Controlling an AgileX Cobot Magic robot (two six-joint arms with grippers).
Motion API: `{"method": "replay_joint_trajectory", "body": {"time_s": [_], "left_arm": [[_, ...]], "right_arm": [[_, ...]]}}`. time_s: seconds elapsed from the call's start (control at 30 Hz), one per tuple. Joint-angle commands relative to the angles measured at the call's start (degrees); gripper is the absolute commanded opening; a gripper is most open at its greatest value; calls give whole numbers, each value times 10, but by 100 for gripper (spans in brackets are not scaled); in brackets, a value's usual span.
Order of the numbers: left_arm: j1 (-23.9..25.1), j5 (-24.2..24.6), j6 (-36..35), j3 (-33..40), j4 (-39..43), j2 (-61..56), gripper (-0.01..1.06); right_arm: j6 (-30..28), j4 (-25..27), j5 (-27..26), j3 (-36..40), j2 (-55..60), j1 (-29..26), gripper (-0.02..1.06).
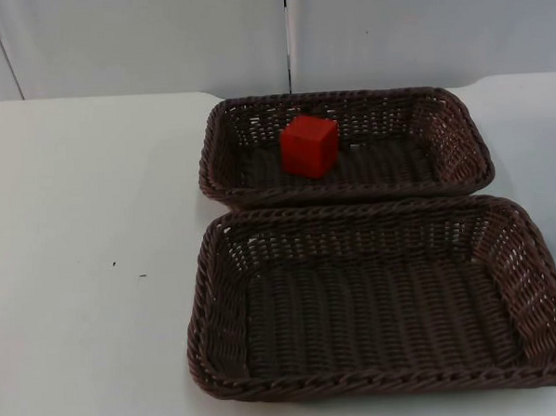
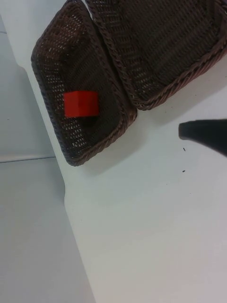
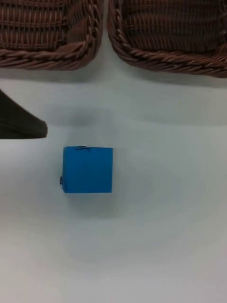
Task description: Pick up one cube with the left hand and place it into the upper basket. Pick up one cube with the right hand and place it into the lower basket.
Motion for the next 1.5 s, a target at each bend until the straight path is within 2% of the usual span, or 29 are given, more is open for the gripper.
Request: {"method": "replay_joint_trajectory", "body": {"time_s": [0.0,0.17,0.37,0.93,1.2,1.47], "left_arm": [[-2,-8,-4,3,0,-3,73],[-2,-8,-4,3,4,-3,73],[-2,-8,-4,3,4,-3,73],[-2,-10,-4,3,5,-3,73],[-2,-10,-4,3,5,-3,73],[-2,-10,-4,3,12,-3,73]], "right_arm": [[-9,4,-22,-4,23,-1,105],[-25,33,-43,-4,77,-1,105],[-26,41,-72,-4,125,-1,105],[-26,76,-213,-4,285,-1,105],[-26,77,-238,-4,316,0,105],[-31,72,-290,-4,342,29,105]]}}
